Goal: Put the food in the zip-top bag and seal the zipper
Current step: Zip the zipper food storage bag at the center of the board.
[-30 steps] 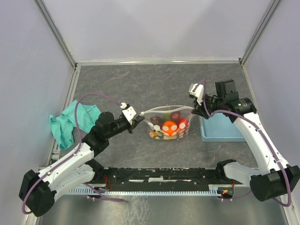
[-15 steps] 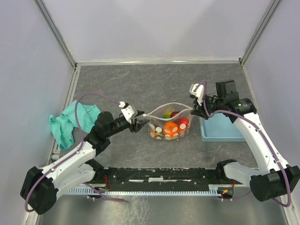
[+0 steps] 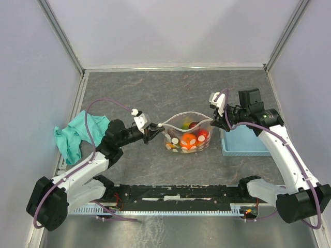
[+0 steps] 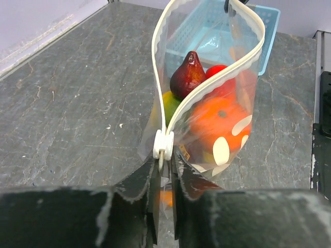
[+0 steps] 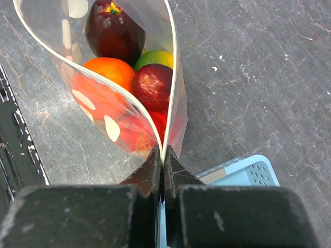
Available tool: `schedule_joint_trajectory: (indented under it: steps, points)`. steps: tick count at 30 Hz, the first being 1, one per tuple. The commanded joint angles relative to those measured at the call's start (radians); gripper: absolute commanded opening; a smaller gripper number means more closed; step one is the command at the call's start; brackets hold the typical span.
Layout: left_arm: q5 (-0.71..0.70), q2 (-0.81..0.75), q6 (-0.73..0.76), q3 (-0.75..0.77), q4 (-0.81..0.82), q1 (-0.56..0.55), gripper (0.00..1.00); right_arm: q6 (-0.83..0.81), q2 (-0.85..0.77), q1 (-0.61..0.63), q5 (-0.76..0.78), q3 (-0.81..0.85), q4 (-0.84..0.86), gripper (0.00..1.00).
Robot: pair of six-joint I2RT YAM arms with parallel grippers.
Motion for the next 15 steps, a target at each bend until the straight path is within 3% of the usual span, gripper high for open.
schedule_joint_trajectory:
  steps: [1,3,6,9,13,15]
  points:
    - [0.028,-0.03,-0.036,0.016,0.063,0.008,0.14,0.004,-0.038,-0.004,-0.002,-0.002,0.072,0.02]
    - [0.029,-0.037,-0.031,0.016,0.051,0.007,0.04,0.028,-0.046,-0.004,0.01,-0.001,0.087,0.02]
    - [0.016,-0.049,-0.013,0.02,0.017,0.008,0.03,0.053,-0.053,-0.002,0.009,0.016,0.096,0.03]
    - [0.012,-0.061,0.007,0.026,-0.011,0.007,0.03,0.081,-0.063,-0.002,-0.007,0.047,0.094,0.2]
    - [0.009,-0.071,0.031,0.034,-0.036,0.008,0.03,0.089,-0.062,0.011,-0.036,0.093,0.066,0.3]
    - [0.008,-0.073,0.039,0.039,-0.046,0.007,0.03,0.097,-0.066,0.026,-0.029,0.108,0.07,0.42]
